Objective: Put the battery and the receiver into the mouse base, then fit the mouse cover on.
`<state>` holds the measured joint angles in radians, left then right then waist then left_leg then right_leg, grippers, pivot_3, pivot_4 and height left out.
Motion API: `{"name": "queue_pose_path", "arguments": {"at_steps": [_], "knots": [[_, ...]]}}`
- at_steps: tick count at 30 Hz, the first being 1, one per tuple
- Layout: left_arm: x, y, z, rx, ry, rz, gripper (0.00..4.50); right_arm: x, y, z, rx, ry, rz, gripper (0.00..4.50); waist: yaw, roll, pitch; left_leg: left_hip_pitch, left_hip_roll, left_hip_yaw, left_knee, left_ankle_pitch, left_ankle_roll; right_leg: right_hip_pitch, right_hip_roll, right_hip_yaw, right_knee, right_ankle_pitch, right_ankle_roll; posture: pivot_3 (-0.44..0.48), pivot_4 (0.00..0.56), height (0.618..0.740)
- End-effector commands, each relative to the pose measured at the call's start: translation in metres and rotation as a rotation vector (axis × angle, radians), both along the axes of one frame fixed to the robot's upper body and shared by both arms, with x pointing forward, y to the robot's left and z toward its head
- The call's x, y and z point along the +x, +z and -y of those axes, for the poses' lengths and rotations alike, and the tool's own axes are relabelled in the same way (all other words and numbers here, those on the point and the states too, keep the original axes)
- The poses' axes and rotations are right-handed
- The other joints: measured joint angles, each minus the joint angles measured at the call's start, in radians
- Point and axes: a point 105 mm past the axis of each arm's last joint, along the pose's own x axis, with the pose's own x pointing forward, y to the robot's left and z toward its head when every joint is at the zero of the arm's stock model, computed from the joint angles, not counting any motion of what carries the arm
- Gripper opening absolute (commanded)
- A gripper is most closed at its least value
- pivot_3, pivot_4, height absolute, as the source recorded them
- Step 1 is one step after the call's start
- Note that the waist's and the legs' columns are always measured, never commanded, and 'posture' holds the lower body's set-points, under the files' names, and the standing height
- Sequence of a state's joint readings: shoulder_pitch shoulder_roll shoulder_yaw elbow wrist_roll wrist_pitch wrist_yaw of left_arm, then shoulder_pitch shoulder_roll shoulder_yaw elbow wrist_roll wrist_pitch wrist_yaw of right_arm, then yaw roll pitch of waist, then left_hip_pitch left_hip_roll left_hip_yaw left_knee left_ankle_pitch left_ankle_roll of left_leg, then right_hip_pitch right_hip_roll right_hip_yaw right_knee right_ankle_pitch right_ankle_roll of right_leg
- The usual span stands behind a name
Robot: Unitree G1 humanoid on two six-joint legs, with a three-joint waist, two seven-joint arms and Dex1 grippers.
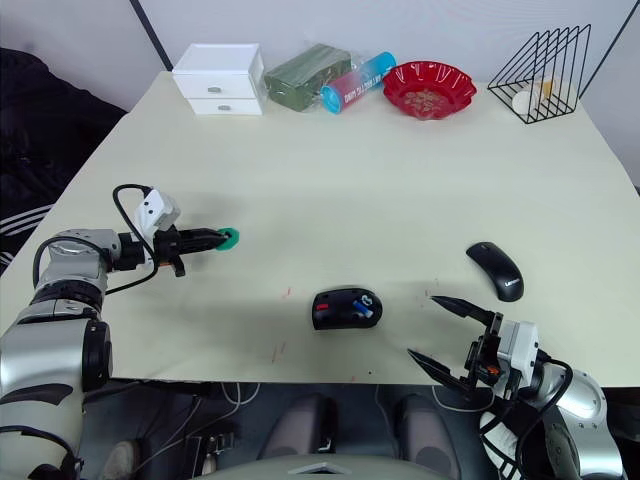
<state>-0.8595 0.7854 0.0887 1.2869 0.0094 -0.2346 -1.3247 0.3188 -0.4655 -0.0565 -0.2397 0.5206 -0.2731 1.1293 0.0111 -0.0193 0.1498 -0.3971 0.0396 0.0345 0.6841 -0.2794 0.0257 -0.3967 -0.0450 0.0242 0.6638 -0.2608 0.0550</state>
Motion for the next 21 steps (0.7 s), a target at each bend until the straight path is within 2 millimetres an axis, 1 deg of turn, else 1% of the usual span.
{"name": "queue_pose_path", "arguments": {"at_steps": [1,5,11,13,15,21], "knots": [[-0.007,-0.007,-0.009,0.016,0.02,-0.038,0.06,-0.002,0.01,-0.001,0.013,0.016,0.05,4.5,0.0,0.0,0.0,0.0,0.0,0.0,0.0,0.0,0.0,0.0,0.0,0.0,0.0,0.0,0.0,0.0,0.15,0.74],[-0.006,-0.002,-0.011,0.023,0.023,-0.02,0.06,-0.002,0.011,-0.002,0.017,0.022,0.052,4.5,0.0,0.0,0.0,0.0,0.0,0.0,0.0,0.0,0.0,0.0,0.0,0.0,0.0,0.0,0.0,0.0,0.15,0.74],[-0.002,0.023,-0.013,0.012,0.0,0.049,0.06,0.0,0.013,-0.002,0.018,0.026,0.067,4.5,0.0,0.0,0.0,0.0,0.0,0.0,0.0,0.0,0.0,0.0,0.0,0.0,0.0,0.0,0.0,0.0,0.15,0.74],[-0.005,0.031,-0.013,0.024,-0.039,0.06,0.06,0.001,0.016,-0.001,0.027,0.021,0.08,4.5,0.0,0.0,0.0,0.0,0.0,0.0,0.0,0.0,0.0,0.0,0.0,0.0,0.0,0.0,0.0,0.0,0.15,0.74],[-0.007,0.037,-0.012,0.027,-0.078,0.064,0.06,0.002,0.02,-0.002,0.057,0.018,0.093,4.5,0.0,0.0,0.0,0.0,0.0,0.0,0.0,0.0,0.0,0.0,0.0,0.0,0.0,0.0,0.0,0.0,0.15,0.74],[-0.008,0.044,-0.001,0.023,-0.159,0.075,0.06,0.003,0.026,-0.003,0.102,0.015,0.104,4.5,0.001,0.0,0.0,-0.001,0.0,0.0,0.0,0.0,0.0,0.0,0.0,0.0,0.0,0.0,0.0,0.0,0.15,0.74]]}}
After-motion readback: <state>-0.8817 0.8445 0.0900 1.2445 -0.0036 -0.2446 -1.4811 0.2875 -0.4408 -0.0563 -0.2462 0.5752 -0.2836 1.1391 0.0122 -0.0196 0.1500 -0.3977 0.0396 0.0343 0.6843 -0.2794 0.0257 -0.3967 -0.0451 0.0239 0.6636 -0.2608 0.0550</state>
